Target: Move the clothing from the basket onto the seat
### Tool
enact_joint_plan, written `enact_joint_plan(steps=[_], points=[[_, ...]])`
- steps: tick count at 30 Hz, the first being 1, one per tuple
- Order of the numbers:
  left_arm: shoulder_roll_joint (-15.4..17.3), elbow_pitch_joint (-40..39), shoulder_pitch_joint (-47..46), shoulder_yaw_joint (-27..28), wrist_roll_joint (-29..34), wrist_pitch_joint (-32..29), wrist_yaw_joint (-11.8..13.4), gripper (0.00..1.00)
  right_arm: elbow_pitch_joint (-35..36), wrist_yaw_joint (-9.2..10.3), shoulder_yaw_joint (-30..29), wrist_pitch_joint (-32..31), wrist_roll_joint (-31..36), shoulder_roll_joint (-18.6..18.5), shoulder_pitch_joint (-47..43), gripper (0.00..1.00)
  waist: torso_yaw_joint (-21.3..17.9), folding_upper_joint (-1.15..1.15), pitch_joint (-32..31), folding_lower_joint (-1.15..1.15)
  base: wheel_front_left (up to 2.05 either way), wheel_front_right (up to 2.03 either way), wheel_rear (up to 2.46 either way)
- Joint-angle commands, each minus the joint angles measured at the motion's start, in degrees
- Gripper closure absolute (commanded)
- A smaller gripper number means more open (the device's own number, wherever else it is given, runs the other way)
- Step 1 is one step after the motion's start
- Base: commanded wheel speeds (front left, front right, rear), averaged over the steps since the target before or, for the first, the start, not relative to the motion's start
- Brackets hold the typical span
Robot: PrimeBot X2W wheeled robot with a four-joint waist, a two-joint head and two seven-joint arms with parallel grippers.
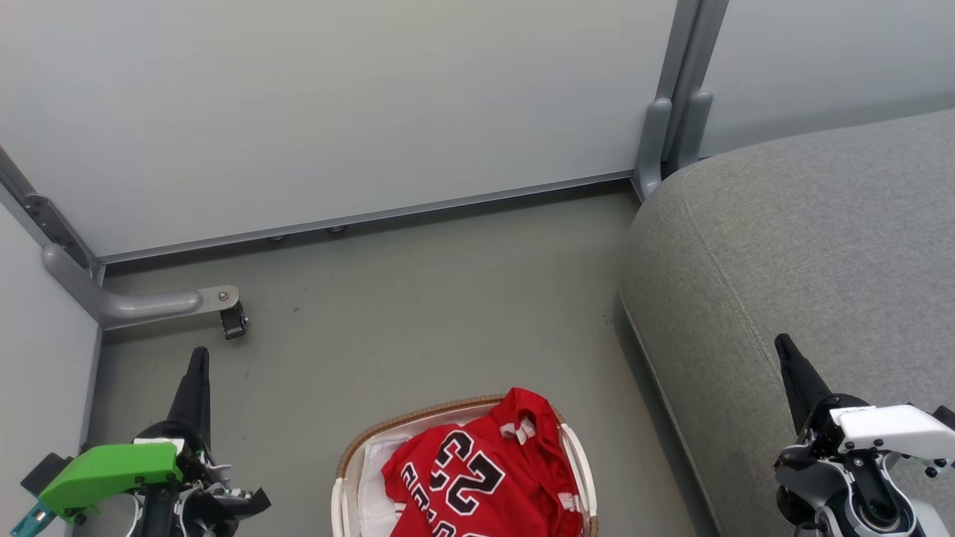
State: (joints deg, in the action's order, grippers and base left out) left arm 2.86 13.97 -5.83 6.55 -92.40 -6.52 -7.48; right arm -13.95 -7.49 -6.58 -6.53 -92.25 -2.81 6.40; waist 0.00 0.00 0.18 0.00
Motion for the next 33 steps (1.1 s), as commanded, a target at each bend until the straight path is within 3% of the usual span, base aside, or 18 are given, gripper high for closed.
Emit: enact_joint_plan(steps=[1,33], points=[[0.1,0.0,-0.8,0.1,0.4,-0.2,0.0,1.0,-0.1,0.0,-0.1,-0.1,0.2,-0.1,-0.4,1.0,0.0,0.0,0.0,0.0,0.0,0.0,0.0],[0.1,0.0,-0.8,0.2,0.4,-0.2,0.0,1.0,-0.1,-0.01,-0.1,-0.1,0.2,-0.1,-0.4,1.0,0.0,0.0,0.0,0.0,0.0,0.0,0.0]])
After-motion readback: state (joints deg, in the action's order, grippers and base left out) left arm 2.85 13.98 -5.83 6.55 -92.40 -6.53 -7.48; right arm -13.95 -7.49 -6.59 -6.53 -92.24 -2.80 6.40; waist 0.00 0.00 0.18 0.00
